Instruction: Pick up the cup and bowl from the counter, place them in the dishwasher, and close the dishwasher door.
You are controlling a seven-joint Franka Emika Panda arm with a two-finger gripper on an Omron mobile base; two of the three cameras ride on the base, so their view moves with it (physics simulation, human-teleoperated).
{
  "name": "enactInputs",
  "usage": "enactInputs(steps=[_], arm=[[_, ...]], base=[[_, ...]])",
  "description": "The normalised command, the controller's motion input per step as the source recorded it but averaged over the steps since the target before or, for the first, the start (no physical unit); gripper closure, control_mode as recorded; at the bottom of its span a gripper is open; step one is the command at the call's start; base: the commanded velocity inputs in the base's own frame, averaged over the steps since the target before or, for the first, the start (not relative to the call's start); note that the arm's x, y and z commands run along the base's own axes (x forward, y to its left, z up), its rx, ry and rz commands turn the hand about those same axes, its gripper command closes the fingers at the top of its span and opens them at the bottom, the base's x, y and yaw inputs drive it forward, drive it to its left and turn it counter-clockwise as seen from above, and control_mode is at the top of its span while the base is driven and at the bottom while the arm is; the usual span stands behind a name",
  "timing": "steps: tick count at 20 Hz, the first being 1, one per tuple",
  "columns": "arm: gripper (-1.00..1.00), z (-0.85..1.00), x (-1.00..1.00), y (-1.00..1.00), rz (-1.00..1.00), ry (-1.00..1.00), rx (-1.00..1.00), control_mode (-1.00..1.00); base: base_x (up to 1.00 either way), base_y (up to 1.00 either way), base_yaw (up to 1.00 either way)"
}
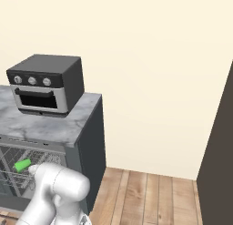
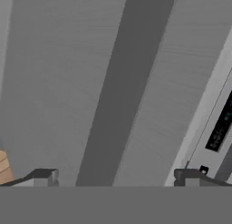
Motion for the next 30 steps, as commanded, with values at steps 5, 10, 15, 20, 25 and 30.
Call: enactInputs(steps=[5, 10, 15, 20, 25, 30], arm=[[-1.0, -0.6, 0.36, 0.2, 0.0, -0.04, -0.25, -1.0], [-1.0, -0.45, 0.98, 0.0, 0.0, -0.01, -0.37, -1.0], [-1.0, -0.39, 1.0, 0.0, 0.0, 0.0, -0.42, -1.0], [-1.0, -0.39, 1.0, 0.0, 0.0, 0.0, -0.43, -1.0], [-1.0, -0.39, 1.0, 0.0, 0.0, 0.0, -0.44, -1.0], [-1.0, -0.36, 1.0, 0.0, 0.0, 0.0, -0.43, -1.0]], base=[[0.0, 0.0, 0.0], [0.0, 0.0, 0.0], [0.0, 0.0, 0.0], [0.0, 0.0, 0.0], [0.0, 0.0, 0.0], [0.0, 0.0, 0.0]])
